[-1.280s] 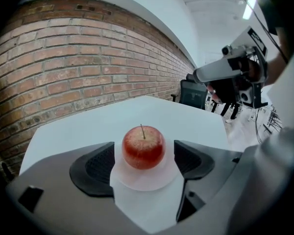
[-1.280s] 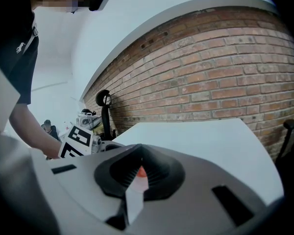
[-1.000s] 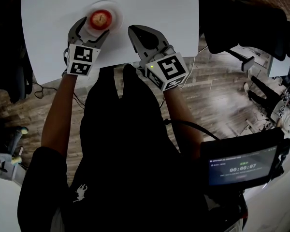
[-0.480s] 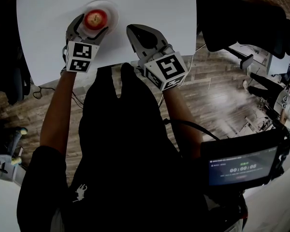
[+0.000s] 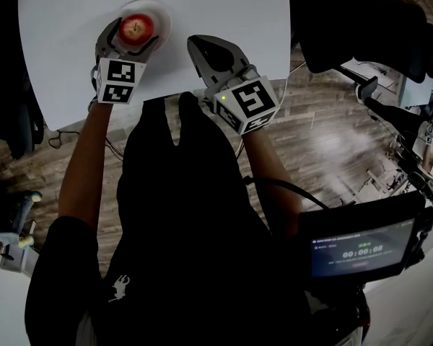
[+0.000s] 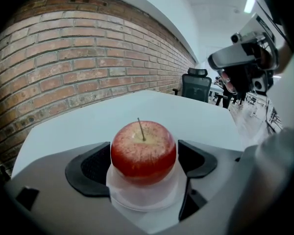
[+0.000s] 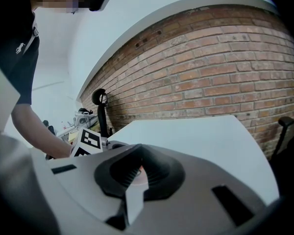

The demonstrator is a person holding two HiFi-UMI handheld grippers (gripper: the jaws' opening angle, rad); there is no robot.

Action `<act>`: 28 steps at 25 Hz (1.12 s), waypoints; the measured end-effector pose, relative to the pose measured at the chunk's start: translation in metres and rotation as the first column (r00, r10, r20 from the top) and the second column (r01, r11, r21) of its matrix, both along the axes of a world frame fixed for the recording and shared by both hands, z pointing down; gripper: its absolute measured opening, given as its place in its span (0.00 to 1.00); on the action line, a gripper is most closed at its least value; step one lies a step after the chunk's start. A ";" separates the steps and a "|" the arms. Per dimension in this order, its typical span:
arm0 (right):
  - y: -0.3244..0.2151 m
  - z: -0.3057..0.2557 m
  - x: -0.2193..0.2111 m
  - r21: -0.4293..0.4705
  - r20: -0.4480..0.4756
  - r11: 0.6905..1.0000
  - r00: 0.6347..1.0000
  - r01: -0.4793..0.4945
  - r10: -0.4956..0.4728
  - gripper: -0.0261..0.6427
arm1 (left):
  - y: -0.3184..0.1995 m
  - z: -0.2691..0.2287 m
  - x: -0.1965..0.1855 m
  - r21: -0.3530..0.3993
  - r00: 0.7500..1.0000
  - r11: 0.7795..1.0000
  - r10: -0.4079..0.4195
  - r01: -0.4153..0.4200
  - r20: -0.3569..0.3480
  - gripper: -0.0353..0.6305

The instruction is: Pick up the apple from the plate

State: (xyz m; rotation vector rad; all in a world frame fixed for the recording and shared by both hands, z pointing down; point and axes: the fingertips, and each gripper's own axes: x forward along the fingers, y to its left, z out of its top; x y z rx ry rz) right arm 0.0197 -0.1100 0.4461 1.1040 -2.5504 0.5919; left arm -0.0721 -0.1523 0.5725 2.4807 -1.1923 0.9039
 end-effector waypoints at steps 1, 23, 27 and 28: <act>0.000 0.000 0.000 0.002 0.001 1.000 1.000 -0.001 0.001 0.04 | 0.000 0.001 0.000 0.001 1.000 1.000 0.000 0.000 0.001 0.68; -0.004 -0.002 -0.001 0.021 0.001 1.000 1.000 0.004 -0.004 0.05 | -0.005 0.004 -0.009 -0.012 0.999 0.999 -0.035 0.034 -0.009 0.66; -0.007 -0.004 -0.003 0.035 0.000 0.999 1.000 0.009 -0.009 0.05 | -0.008 -0.003 -0.009 -0.007 0.999 0.999 -0.034 0.034 -0.025 0.66; -0.008 -0.004 -0.003 0.041 -0.003 0.999 1.000 0.011 -0.011 0.05 | -0.008 -0.004 -0.008 -0.004 0.999 0.999 -0.033 0.033 -0.028 0.66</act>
